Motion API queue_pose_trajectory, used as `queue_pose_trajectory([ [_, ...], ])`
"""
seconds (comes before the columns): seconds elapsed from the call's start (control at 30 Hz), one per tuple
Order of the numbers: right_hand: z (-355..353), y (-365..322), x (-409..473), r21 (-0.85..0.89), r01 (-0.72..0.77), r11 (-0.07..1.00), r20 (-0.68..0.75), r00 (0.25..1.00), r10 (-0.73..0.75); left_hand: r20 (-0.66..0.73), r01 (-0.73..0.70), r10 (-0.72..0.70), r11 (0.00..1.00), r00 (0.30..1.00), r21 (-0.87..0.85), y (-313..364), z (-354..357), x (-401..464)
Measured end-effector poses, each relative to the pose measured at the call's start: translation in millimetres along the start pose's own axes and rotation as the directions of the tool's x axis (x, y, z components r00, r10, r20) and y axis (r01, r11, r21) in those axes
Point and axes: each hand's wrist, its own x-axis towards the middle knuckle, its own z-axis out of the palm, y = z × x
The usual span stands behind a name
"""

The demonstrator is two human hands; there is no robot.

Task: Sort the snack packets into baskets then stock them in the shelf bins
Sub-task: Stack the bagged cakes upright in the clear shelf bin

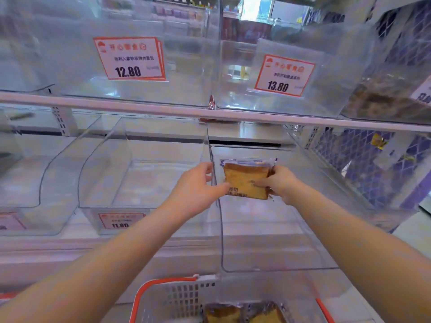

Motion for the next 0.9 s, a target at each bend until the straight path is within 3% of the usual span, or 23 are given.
queue_pose_trajectory([
  [0.17, 19, 11, 31, -0.138, -0.011, 0.990, -0.058, 0.998, 0.003, 0.000, -0.030, 0.030, 0.997, 1.000, -0.069, -10, 3, 2],
  [0.33, 31, 15, 36, -0.116, -0.051, 0.992, -0.190, 0.981, 0.028, -0.009, -0.035, 0.035, 0.998, 0.999, -0.057, -13, 5, 3],
  [0.43, 31, 14, 30, -0.006, -0.041, 0.999, -0.095, 0.995, 0.040, -0.005, -0.042, 0.042, 0.998, 0.999, -0.049, -12, 5, 3],
  [0.63, 6, -4, -23, -0.113, -0.006, 0.994, 0.016, 1.000, 0.008, -0.053, 0.010, -0.013, 0.999, 0.999, -0.041, -7, 6, -5],
  [0.77, -17, -11, -87, -0.127, 0.215, 0.968, 0.124, 0.972, -0.200, -0.201, -0.025, 0.008, 0.996, 0.980, -0.085, -17, 4, -31],
  [0.9, -33, 4, -170, 0.073, 0.346, 0.935, 0.294, 0.889, -0.352, -0.206, 0.043, -0.074, 0.988, 0.976, -0.148, -48, 8, -71],
])
